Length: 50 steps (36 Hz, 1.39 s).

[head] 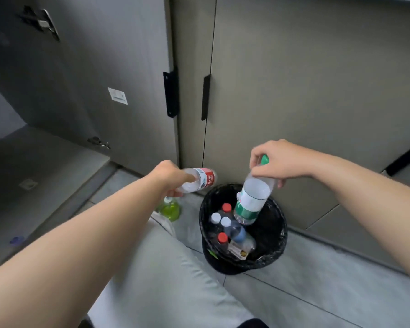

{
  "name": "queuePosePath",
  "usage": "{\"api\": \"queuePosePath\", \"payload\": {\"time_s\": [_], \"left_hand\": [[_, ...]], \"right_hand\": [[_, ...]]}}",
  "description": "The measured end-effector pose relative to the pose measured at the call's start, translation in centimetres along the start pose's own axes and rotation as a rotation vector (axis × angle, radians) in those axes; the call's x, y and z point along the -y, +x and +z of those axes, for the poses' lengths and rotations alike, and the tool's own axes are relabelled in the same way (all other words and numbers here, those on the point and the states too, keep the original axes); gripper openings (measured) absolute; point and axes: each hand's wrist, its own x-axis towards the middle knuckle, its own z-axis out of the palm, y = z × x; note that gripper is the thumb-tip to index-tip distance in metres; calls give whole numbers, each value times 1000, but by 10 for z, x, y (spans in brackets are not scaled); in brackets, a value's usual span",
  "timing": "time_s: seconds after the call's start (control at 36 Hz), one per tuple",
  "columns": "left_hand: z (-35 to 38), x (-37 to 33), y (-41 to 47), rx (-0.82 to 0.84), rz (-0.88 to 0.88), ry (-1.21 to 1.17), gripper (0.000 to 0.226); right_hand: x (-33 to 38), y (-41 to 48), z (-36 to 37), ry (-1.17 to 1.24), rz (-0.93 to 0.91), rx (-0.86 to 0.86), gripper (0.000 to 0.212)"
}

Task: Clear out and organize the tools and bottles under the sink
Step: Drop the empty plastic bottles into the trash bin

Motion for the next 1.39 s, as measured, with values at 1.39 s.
{"api": "queuePosePath", "payload": {"time_s": [1.39], "left_hand": [[42,2,-7,-16,669,162,42]], "right_hand": [[29,23,78,320,-380,-402,27]]}}
